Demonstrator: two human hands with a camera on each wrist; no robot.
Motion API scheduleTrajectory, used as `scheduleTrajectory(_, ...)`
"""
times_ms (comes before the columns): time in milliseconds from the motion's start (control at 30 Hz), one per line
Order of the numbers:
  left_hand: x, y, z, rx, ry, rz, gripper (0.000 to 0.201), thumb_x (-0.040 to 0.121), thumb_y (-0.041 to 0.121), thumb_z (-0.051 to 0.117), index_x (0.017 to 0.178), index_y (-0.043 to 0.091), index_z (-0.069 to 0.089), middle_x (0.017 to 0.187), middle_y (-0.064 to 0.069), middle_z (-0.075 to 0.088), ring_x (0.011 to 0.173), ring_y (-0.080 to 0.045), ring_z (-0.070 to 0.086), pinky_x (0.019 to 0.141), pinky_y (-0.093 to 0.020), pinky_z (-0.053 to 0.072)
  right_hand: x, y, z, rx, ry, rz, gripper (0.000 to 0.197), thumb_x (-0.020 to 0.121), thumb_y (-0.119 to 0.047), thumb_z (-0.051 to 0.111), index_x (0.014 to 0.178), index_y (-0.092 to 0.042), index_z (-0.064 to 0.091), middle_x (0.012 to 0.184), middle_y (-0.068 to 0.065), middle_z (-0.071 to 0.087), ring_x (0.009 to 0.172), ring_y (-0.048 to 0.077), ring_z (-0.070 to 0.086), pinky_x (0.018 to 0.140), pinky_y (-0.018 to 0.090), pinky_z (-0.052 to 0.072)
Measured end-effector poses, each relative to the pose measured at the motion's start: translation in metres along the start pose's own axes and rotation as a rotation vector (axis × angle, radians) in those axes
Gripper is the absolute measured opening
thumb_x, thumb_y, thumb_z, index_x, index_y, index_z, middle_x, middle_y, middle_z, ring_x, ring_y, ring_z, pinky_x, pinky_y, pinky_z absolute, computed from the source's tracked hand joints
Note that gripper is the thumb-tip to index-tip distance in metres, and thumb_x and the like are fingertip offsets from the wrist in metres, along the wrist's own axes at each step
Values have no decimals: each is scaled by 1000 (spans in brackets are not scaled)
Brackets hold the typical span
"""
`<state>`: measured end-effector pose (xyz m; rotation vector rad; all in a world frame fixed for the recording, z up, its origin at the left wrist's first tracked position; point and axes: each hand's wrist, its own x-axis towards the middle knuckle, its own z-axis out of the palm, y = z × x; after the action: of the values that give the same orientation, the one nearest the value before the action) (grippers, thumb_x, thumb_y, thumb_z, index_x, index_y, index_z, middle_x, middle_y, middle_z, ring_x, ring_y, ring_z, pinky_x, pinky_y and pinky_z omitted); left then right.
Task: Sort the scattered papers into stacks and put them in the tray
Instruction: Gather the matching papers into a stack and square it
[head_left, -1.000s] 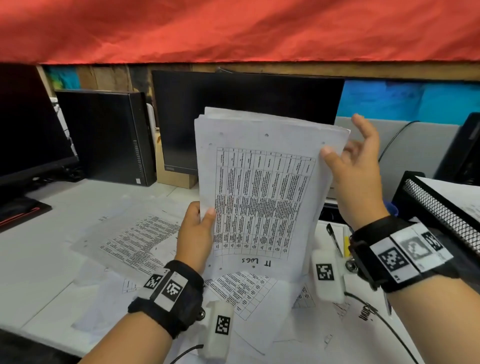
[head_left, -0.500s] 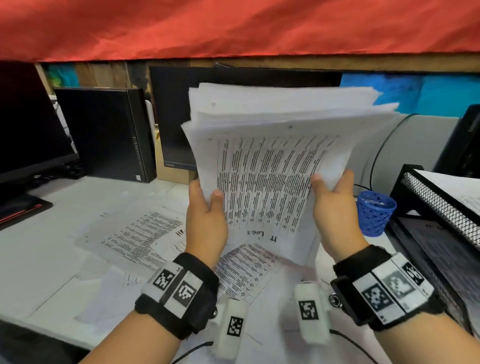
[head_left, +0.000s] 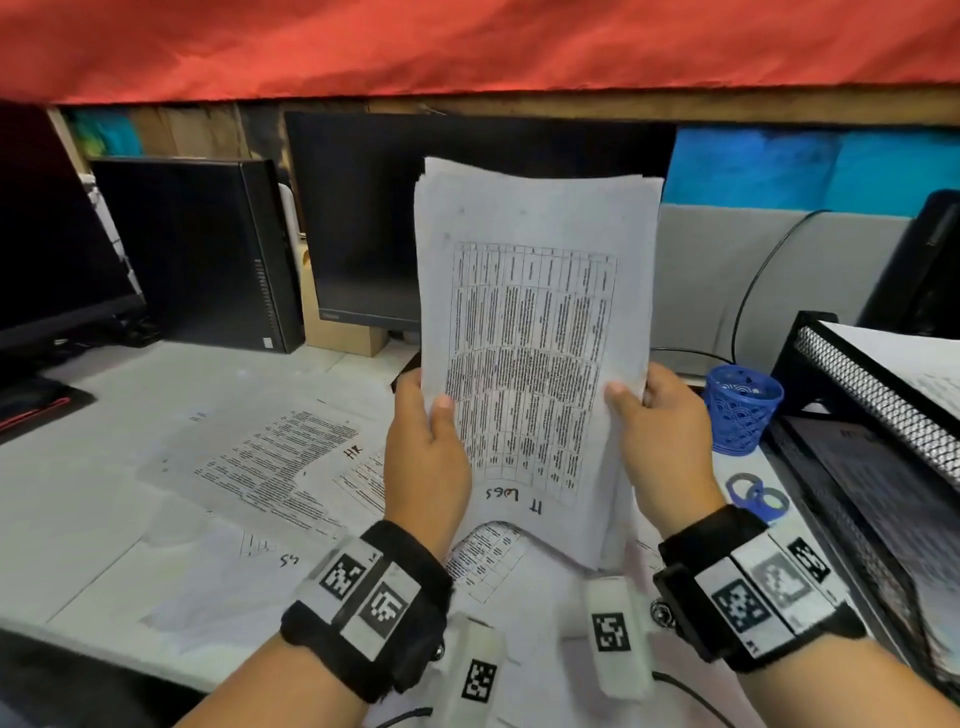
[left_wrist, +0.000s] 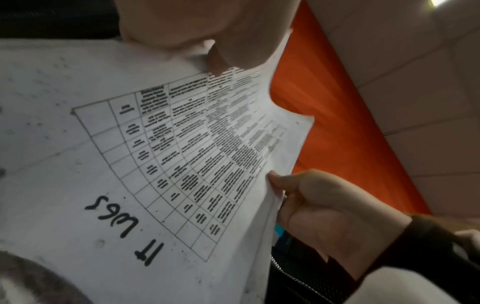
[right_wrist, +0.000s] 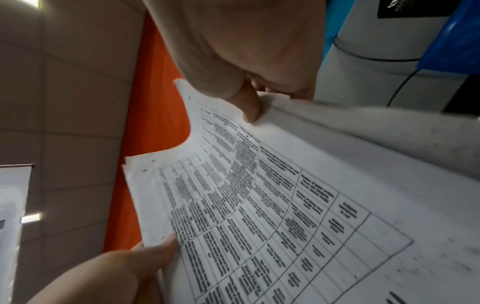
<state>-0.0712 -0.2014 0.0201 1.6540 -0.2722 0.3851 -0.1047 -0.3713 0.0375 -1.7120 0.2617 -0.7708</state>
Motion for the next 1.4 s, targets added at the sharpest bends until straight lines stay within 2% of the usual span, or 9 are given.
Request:
scheduleTrajectory(67,1,5,2,-9,32,28,24,102,17,37,125,19,43,99,8,60,82,-3,57,71,-17,46,-1,-4,2,37,30,-37,22,97,-8,46,111,-22,56,93,-17,62,77,-11,58,66,5,48)
scheduleTrajectory(233,-2,6,-3,-100,7,33,28,98,19,47,125,23,38,103,20,55,85,23,53,61,3,41,-5,0,0,137,19,-50,20,98,-19,45,118,-23,40,99,-23,53,73,-26,52,63,1,42)
scheduleTrajectory(367,-9,0,-4,-186,-75,-34,43,94,17,55,132,22,34,109,23,53,85,29,51,61,6,39,-8,15,1,171,-79,47,33,94,-17,54,121,-24,37,106,-22,54,91,-12,55,68,5,42)
scheduleTrajectory(567,-4,-6,9,-47,-57,-36,16,100,23,41,114,32,40,105,7,58,86,-1,59,57,-4,45,-6,17,10,43,-91,58,30,99,-4,39,114,-30,43,92,-25,52,78,-12,49,52,-3,38)
scheduleTrajectory(700,1,-14,11,-28,26,-64,17,100,24,41,117,28,43,100,13,57,86,1,56,64,-11,44,-6,23,6,32,-19,70,24,98,-8,43,113,-27,46,90,-23,54,77,-10,50,51,0,39)
scheduleTrajectory(867,-2,-25,10,-10,78,-88,17,101,19,40,116,19,48,96,21,58,85,8,57,63,-5,40,-11,27,-1,-16,-65,126,30,96,-5,46,113,-28,53,92,-22,58,84,-6,55,55,6,40)
scheduleTrajectory(1033,3,-19,8,-44,67,-21,19,102,20,37,120,25,38,97,21,58,82,20,55,62,2,42,-8,21,-4,9,-78,101,32,97,-6,45,116,-30,36,94,-25,52,80,-8,52,55,6,40)
scheduleTrajectory(1167,-5,-29,10,20,-3,-83,15,102,25,36,117,25,40,96,15,57,81,8,58,59,-6,43,-18,30,-1,-39,-147,198,37,100,-9,38,132,-27,37,94,-21,52,80,-8,49,47,4,40)
scheduleTrajectory(1400,6,-25,6,79,-34,-190,17,99,19,44,113,19,53,96,7,62,81,-2,57,61,-20,42,-11,17,-19,-149,-97,204,33,97,-10,43,128,-21,47,104,-7,58,89,6,56,67,21,42)
